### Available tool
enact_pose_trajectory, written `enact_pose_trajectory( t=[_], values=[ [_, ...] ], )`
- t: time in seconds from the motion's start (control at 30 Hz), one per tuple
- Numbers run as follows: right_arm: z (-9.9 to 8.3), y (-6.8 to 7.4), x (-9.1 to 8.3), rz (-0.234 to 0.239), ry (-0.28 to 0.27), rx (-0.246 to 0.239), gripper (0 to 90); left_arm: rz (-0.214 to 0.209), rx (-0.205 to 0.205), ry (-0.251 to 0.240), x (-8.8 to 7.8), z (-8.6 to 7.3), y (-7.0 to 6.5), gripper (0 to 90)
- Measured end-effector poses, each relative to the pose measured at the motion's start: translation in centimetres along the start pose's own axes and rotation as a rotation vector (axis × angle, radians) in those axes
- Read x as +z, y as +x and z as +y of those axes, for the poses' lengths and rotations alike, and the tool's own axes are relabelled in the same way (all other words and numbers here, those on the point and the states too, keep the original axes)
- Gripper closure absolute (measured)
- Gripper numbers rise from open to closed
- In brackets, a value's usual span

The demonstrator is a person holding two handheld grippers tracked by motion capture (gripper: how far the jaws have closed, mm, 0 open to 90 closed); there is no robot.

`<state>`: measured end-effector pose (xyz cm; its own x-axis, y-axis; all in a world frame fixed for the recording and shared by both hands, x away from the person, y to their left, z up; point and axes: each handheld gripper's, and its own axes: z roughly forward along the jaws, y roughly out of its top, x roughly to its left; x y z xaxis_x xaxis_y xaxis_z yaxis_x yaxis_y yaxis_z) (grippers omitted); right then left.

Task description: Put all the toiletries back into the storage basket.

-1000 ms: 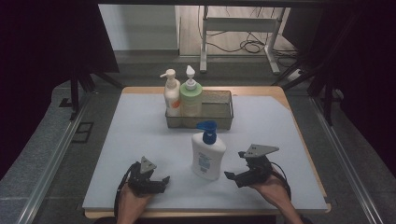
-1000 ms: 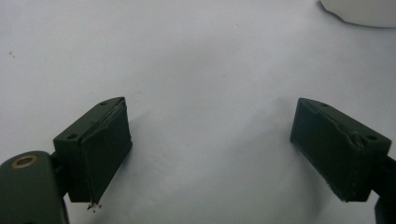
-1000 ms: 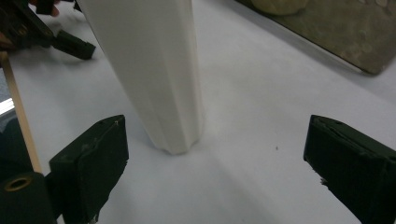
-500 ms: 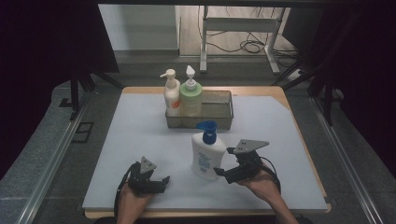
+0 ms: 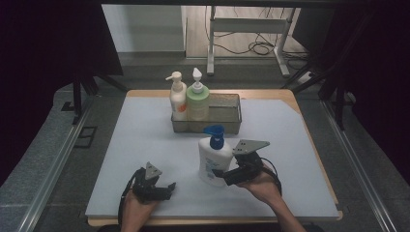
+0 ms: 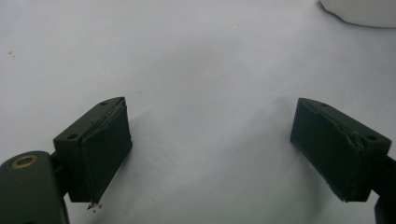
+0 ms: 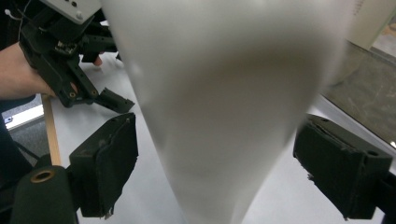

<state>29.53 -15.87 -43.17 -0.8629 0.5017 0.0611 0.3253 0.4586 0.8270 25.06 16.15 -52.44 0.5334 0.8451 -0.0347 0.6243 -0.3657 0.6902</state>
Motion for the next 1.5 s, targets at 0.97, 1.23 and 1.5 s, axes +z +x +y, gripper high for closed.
enact_pose_trajectory(
  t=[0.97, 1.23, 1.5],
  values=[
    [2.0, 0.5, 1.2, -0.004, 0.002, -0.037, 35.5, 0.000, 0.002, 0.002, 0.0, 0.0, 0.0, 11.7],
    [2.2, 0.6, 1.2, -0.015, 0.016, -0.038, 36.5, 0.000, 0.000, 0.001, 0.0, 0.0, 0.0, 11.7],
    [2.8, 0.2, 0.7, -0.023, 0.008, -0.030, 36.8, -0.001, -0.001, 0.000, 0.0, 0.0, 0.0, 11.7]
  ],
)
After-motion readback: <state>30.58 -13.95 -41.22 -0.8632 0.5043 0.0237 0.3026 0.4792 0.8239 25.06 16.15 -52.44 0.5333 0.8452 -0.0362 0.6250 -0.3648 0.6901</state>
